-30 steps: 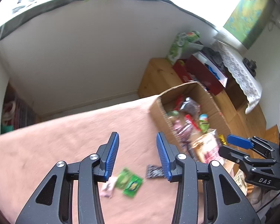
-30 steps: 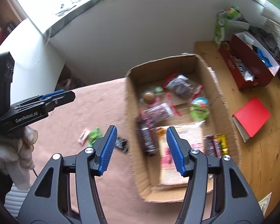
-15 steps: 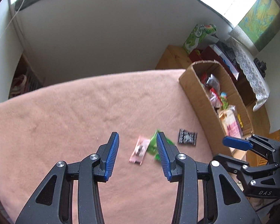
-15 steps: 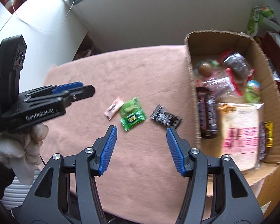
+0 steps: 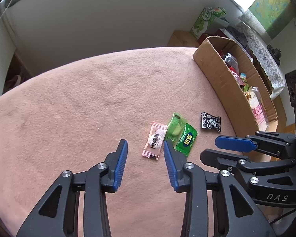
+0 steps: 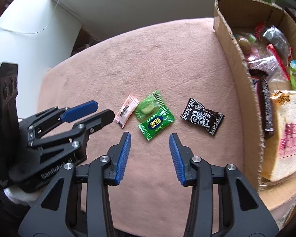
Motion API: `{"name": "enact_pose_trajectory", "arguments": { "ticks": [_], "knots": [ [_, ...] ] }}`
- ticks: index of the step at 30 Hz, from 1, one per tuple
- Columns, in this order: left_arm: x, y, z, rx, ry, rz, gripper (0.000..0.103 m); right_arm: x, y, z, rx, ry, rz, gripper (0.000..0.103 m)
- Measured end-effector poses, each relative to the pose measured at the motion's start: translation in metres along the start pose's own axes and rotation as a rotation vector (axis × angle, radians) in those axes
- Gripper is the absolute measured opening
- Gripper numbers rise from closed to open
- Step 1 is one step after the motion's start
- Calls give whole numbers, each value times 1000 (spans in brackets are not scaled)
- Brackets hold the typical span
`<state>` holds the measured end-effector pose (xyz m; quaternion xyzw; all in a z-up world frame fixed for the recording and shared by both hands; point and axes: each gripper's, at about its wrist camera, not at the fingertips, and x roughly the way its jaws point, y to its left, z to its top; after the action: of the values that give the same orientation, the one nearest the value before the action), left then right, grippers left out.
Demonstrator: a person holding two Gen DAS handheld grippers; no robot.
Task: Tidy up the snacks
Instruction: 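Move both open grippers from the box back over the remaining candies, then lower the left gripper around the pink candy while the right gripper lowers around the green candy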
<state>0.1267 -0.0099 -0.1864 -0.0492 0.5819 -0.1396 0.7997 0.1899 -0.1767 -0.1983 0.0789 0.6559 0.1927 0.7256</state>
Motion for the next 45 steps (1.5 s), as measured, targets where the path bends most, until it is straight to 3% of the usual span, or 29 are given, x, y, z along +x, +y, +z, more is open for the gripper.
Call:
{"name": "enact_pose_trajectory", "arguments": {
  "ticks": [15,23,29,34,45],
  "knots": [
    [18,2,-2,74,21,-38,31,30,-29,15,236,35,49,28],
    [25,-6,1,125,31,-40,30,35,-29,19,274,34,55,28],
    [26,-4,3,120,17,-14,18,33,-34,25,290,38,38,28],
    [24,-1,1,113,12,-3,18,36,-23,30,229,42,-16,29],
    [16,20,-9,55,-4,3,18,40,-23,41,293,42,-50,28]
  ]
}}
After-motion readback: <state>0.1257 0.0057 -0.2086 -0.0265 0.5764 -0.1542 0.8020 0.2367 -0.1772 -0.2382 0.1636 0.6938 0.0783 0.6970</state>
